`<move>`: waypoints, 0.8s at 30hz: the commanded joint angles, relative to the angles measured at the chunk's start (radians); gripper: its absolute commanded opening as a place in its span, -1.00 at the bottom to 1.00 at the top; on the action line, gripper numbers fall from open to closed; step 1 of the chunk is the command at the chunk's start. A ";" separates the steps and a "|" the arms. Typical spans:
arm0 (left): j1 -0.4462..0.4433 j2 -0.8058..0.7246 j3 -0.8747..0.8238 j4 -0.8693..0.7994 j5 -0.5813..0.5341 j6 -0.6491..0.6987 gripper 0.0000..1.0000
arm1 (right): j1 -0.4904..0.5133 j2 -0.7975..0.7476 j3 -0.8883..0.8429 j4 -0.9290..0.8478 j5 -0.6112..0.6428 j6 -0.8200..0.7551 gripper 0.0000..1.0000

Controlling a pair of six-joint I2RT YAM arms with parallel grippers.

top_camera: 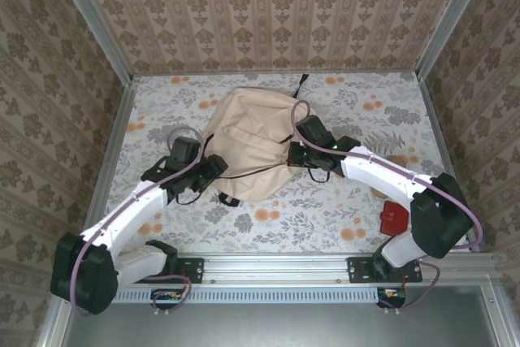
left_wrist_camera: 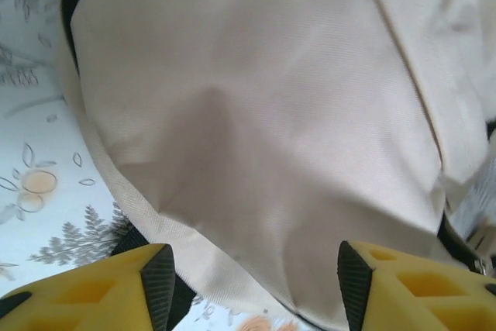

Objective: Pack books, pencil case, and school supplies into a backpack

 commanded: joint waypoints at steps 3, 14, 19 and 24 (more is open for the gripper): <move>-0.103 -0.006 0.150 -0.213 -0.130 0.280 0.23 | -0.015 -0.035 -0.016 0.017 -0.043 -0.016 -1.00; -0.324 0.201 0.254 -0.022 -0.081 0.565 0.29 | -0.069 -0.096 -0.072 0.081 -0.186 0.020 -1.00; -0.388 0.257 0.295 0.035 -0.081 0.764 0.36 | -0.076 -0.142 -0.084 0.089 -0.233 0.026 -1.00; -0.391 0.334 0.335 0.052 -0.048 0.880 0.38 | -0.077 -0.152 -0.093 0.091 -0.271 0.033 -1.00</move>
